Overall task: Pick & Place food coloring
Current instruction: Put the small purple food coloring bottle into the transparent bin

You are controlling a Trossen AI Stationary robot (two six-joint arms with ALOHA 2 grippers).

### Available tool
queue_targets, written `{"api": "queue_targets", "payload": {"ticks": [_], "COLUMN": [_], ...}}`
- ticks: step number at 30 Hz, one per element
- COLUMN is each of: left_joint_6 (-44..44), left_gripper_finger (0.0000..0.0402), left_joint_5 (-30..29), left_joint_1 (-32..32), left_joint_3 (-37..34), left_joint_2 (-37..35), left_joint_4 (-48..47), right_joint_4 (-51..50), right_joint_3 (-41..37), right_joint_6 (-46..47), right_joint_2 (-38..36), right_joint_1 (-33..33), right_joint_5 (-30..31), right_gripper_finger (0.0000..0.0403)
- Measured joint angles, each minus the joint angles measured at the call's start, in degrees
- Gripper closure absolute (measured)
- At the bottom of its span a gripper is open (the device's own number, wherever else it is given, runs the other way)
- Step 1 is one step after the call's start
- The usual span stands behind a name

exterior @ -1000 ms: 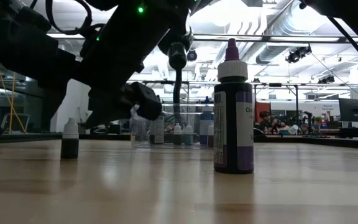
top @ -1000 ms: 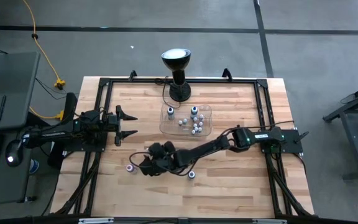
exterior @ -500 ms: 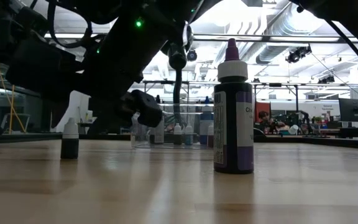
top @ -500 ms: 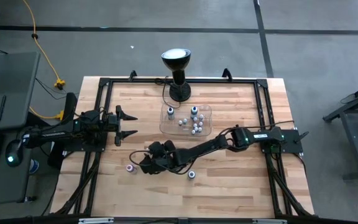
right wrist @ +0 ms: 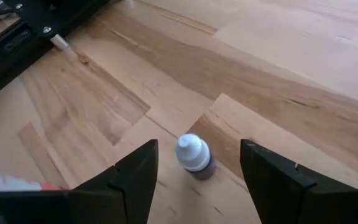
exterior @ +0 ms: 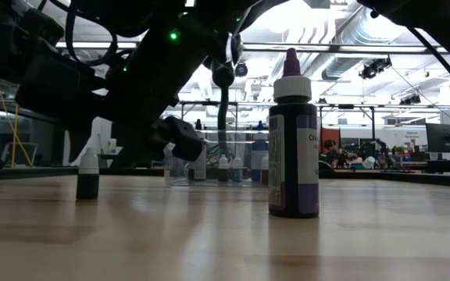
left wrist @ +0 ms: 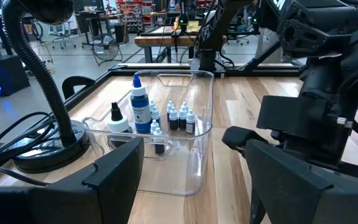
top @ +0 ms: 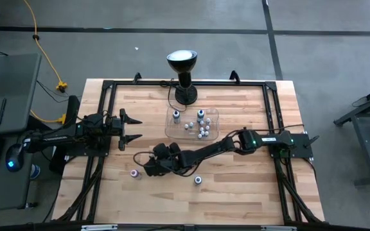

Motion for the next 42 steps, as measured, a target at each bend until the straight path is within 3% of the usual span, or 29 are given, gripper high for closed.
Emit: {"api": "queue_targets", "payload": {"ticks": [7, 21, 42], "left_joint_6": [0.0, 0.01, 0.01], "left_gripper_finger": [0.0124, 0.0124, 0.0124], "left_joint_5": [0.0, 0.0, 0.0], "left_joint_1": [-0.01, -0.01, -0.01], "left_joint_3": [0.01, 0.01, -0.01], "left_joint_2": [0.0, 0.0, 0.0], "left_joint_4": [0.0, 0.0, 0.0], "right_joint_4": [0.15, 0.42, 0.48], "right_joint_3": [0.0, 0.0, 0.0], "right_joint_6": [0.0, 0.0, 0.0], "right_joint_2": [0.0, 0.0, -0.07], "right_joint_1": [-0.38, -0.63, -0.96], "right_joint_5": [-0.33, -2.67, -4.91], "right_gripper_finger": [0.0196, 0.027, 0.0337]}}
